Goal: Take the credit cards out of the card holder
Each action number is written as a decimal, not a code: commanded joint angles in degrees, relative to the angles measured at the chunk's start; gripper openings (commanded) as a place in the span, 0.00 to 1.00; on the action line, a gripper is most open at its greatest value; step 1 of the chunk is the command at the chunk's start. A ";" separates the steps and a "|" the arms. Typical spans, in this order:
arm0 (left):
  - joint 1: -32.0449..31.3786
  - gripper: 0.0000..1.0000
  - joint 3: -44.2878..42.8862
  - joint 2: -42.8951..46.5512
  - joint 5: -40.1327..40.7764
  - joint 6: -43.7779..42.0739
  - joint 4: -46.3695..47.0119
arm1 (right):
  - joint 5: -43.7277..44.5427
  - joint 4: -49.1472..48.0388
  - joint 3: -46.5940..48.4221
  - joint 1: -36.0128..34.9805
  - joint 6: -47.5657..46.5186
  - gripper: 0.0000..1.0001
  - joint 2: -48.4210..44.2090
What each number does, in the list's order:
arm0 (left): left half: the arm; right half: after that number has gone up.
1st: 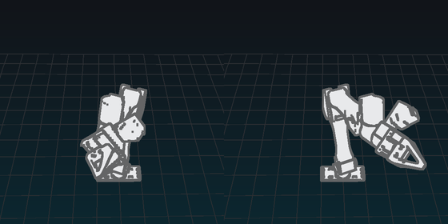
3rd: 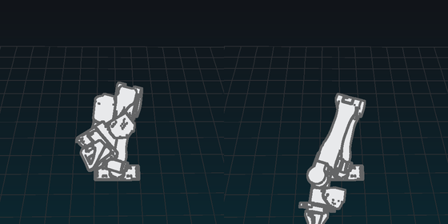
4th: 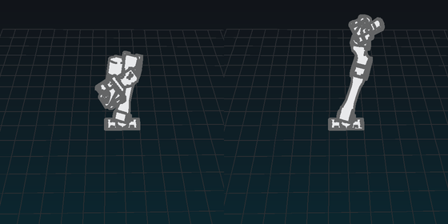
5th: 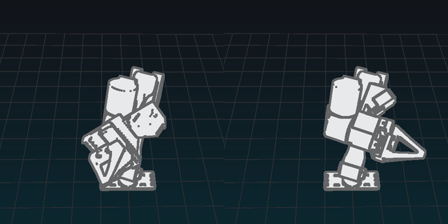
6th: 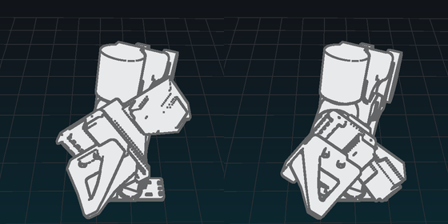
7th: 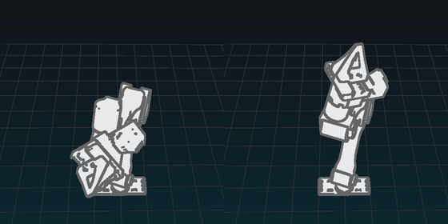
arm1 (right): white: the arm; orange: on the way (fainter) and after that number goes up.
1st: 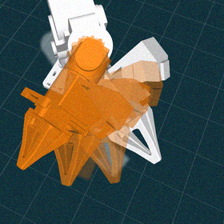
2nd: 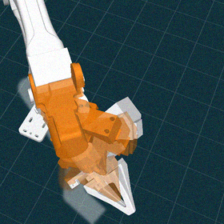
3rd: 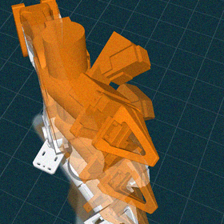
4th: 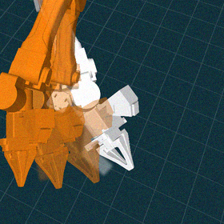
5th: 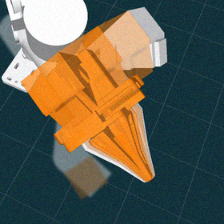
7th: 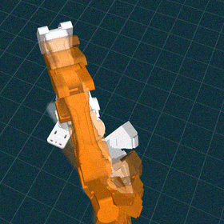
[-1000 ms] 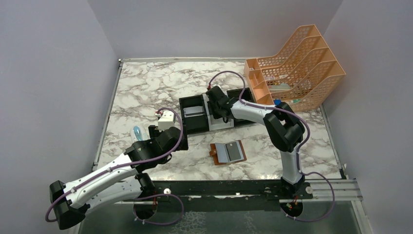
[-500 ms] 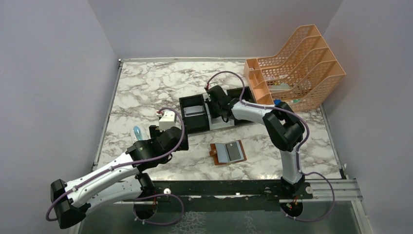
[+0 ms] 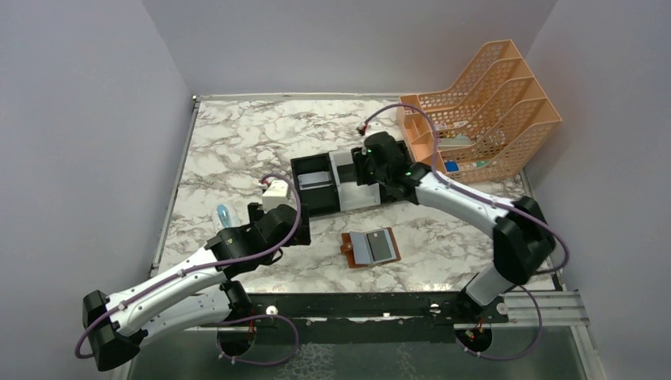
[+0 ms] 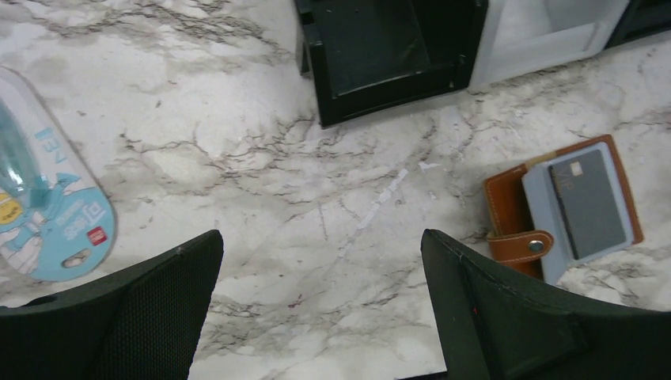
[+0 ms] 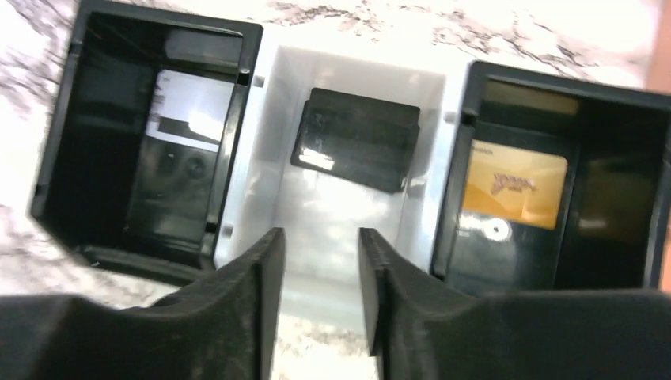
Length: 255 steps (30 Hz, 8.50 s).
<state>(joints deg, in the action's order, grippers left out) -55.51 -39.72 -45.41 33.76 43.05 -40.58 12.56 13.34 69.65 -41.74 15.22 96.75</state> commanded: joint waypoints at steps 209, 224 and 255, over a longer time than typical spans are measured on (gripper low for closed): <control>-11.49 0.00 31.58 -26.68 -8.64 32.24 73.62 | -31.96 -14.94 -41.16 -0.19 20.28 0.23 -14.46; -11.52 0.00 30.03 -27.32 -9.98 30.92 73.70 | -40.29 -12.71 -33.98 -0.14 16.95 0.24 -12.44; -10.89 0.15 32.92 -32.03 -15.56 30.80 89.89 | -36.77 -18.03 -41.01 -0.19 20.37 0.24 -7.69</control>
<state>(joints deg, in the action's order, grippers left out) -66.72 -8.54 -77.47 19.35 72.58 43.44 -29.12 -8.19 30.92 -41.78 36.75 87.33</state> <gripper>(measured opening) 0.189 0.241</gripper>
